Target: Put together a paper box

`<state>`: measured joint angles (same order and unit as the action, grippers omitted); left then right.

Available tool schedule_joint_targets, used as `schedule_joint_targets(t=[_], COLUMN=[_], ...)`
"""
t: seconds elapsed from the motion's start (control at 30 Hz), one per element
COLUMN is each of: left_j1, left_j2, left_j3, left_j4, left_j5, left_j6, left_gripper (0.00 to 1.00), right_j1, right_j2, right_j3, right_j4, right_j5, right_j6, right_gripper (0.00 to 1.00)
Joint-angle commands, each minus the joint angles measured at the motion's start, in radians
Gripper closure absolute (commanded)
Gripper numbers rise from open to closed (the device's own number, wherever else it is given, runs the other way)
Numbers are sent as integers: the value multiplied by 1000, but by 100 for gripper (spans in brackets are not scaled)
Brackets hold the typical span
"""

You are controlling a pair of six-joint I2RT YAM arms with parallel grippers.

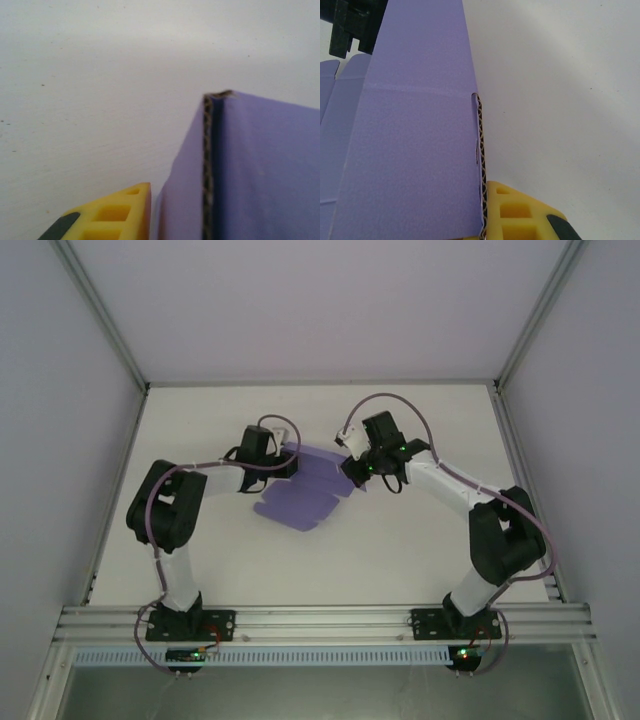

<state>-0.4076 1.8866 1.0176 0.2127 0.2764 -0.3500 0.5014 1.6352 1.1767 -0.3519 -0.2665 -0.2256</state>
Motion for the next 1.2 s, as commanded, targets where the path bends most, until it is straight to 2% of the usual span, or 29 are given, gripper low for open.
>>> schedule_joint_targets(t=[0.0,0.07,0.17,0.2,0.33,0.53,0.67,0.77,0.83,0.87,0.9,1.0,1.03,1.13,1.17], left_j1=[12,12,11,6,-29,-49,-48,-53,-51,-50,-50,-48,-49,-50,-49], left_j2=[-40,-40,-38,-37,-19,23,34,37,18,0,-19,-80,-105,-160,-172], left_j3=[18,1,-18,-19,32,78,71,79,56,32,13,-39,-54,-70,-64], left_j4=[-24,-9,22,16,-122,-310,-378,-389,-325,-271,-220,-127,-114,-116,-132], left_j5=[-52,-61,-138,-201,-478,-745,-806,-818,-766,-704,-633,-474,-455,-406,-396], left_j6=[-4,-25,-77,-102,-156,-236,-314,-316,-257,-224,-177,-100,-101,-82,-83], left_gripper=[79,81,95,100,100,100,100,100,100,100,95,63,56,41,41], right_j1=[-5,-6,-2,2,28,73,83,86,86,86,86,80,77,75,74], right_j2=[31,37,38,38,26,-9,-12,-7,1,4,10,11,11,11,12], right_j3=[-1,3,5,3,-1,-48,-58,-59,-51,-48,-46,-42,-39,-34,-32], right_j4=[-142,-147,-139,-136,-135,-108,-95,-77,-76,-78,-79,-74,-72,-71,-74], right_j5=[34,34,52,67,167,283,294,290,285,276,279,288,289,291,287], right_j6=[-13,-15,-17,-10,39,115,142,145,145,145,146,146,145,146,145], right_gripper=[100,100,100,100,100,100,100,100,100,100,100,100,100,100,100])
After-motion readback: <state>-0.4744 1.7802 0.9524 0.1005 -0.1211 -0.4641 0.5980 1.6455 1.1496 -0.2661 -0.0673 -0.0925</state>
